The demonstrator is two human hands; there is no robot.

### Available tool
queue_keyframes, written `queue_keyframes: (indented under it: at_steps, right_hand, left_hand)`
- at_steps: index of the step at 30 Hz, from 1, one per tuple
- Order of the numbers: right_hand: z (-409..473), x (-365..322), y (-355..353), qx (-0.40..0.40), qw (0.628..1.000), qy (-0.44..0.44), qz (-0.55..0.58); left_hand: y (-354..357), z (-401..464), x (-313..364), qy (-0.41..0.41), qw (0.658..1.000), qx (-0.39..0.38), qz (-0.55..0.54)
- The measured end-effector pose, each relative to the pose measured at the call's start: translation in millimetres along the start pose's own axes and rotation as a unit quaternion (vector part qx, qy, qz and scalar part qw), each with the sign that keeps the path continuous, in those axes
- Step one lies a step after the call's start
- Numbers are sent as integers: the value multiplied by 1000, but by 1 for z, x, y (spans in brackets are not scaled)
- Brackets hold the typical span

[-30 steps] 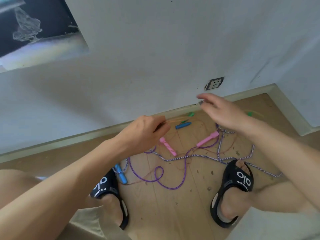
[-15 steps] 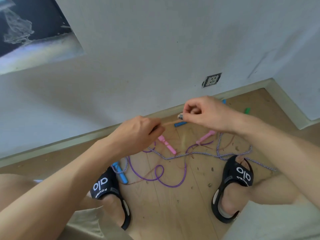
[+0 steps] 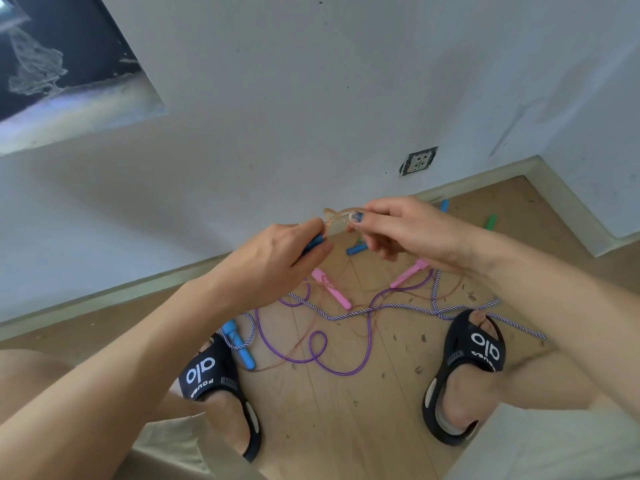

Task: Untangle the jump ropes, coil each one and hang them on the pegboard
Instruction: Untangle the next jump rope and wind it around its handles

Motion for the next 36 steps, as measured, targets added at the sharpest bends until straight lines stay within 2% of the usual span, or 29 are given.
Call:
queue_keyframes:
  at_steps: [4, 9, 13, 20, 26, 30, 32, 34, 36]
  right_hand:
    - [-1, -6, -6, 18, 995, -26, -99]
    - [-7, 1, 12, -74, 989, 66, 112]
    - [-7, 4, 23, -67, 996, 49, 38]
    - [-10, 8, 21, -84, 992, 89, 35]
    - [-10, 14, 23, -92, 985, 108, 97]
    - [-9, 6, 19, -73, 994, 71, 48]
    - [-9, -9, 15, -50, 997, -3, -61]
    - [-10, -23, 16, -29, 981, -68, -178]
    - [-11, -25, 15, -13, 981, -70, -183]
  left_hand:
    - [6, -2, 4, 21, 1000, -14, 18]
    - [7, -4, 2, 24, 999, -17, 25]
    - [9, -3, 8, 31, 999, -26, 24]
    - [1, -3, 2, 12, 999, -11, 37]
    - [-2, -4, 3, 15, 999, -19, 43]
    - [-1, -4, 0, 18, 999, -35, 10]
    - [2, -5, 0, 23, 999, -44, 20]
    - [5, -6, 2, 26, 998, -48, 28]
    - [5, -5, 3, 22, 998, -48, 33]
Point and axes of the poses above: each hand's wrist, its own z-axis towards the middle knuckle, its own y-axis out of the palm, x = y × z, the point moved 10 cm from there along z, towards the middle knuckle, and after that the axes turned 8 degrees about z, right-handed, at the moved point
